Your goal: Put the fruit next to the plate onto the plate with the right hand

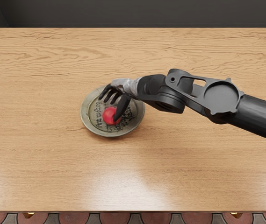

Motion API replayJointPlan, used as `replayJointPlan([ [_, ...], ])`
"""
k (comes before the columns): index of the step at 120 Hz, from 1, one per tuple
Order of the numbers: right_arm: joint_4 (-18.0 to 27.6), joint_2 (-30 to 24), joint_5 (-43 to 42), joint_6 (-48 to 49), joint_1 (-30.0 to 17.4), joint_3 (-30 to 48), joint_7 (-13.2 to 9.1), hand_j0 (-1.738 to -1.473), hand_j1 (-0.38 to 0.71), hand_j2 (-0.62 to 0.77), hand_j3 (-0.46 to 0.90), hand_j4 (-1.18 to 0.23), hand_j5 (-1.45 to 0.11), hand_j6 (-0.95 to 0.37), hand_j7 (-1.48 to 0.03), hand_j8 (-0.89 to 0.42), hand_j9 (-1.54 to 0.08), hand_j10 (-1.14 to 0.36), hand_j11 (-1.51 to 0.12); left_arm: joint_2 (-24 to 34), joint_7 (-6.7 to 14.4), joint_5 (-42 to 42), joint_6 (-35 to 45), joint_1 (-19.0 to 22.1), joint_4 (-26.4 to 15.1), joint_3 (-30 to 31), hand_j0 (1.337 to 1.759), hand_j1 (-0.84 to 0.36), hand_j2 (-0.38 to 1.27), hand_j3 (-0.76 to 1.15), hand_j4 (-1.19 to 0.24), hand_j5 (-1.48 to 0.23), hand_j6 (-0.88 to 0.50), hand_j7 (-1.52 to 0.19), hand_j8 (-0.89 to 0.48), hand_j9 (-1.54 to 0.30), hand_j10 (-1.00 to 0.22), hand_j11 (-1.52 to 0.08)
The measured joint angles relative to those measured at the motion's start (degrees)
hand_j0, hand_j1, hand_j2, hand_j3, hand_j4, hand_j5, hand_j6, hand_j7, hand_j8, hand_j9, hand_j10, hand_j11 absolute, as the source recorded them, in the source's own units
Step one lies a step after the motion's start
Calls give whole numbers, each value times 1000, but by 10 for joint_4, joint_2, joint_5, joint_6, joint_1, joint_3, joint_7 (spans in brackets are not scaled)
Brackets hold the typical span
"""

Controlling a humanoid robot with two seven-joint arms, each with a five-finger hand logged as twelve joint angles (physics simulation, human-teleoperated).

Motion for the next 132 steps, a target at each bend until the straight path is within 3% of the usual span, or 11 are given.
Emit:
replayJointPlan([
  [14,1,-2,0,0,2,2,0,-1658,51,-48,0,-343,-451,-322,-447,-315,-450,-343,-450,0,0,0,0,0,0,0,1658,73,46,0,-230,-299,-230,-299,-230,-299,-230,-299],
  [30,11,-18,12,5,3,6,0,-1658,-88,-33,0,-223,-292,-212,-290,-209,-292,-223,-292,0,0,0,0,0,0,0,1658,73,46,0,-230,-299,-230,-299,-230,-299,-230,-299],
  [62,81,-123,149,110,-5,105,0,-1658,-244,-14,0,-90,-117,-88,-116,-86,-117,-90,-117,0,0,0,0,0,0,0,1658,74,46,0,-230,-299,-230,-299,-230,-299,-230,-299],
  [95,104,-207,239,269,-123,278,0,-1658,-288,-9,0,-52,-67,-51,-66,-51,-67,-51,-67,0,0,0,0,0,0,0,1658,74,46,0,-230,-299,-230,-299,-230,-299,-230,-299],
  [132,118,-343,416,306,-211,315,0,-1658,-301,-7,0,-41,-53,-40,-53,-40,-53,-40,-53,0,0,0,0,0,0,0,1658,74,46,0,-230,-299,-230,-299,-230,-299,-230,-299],
])
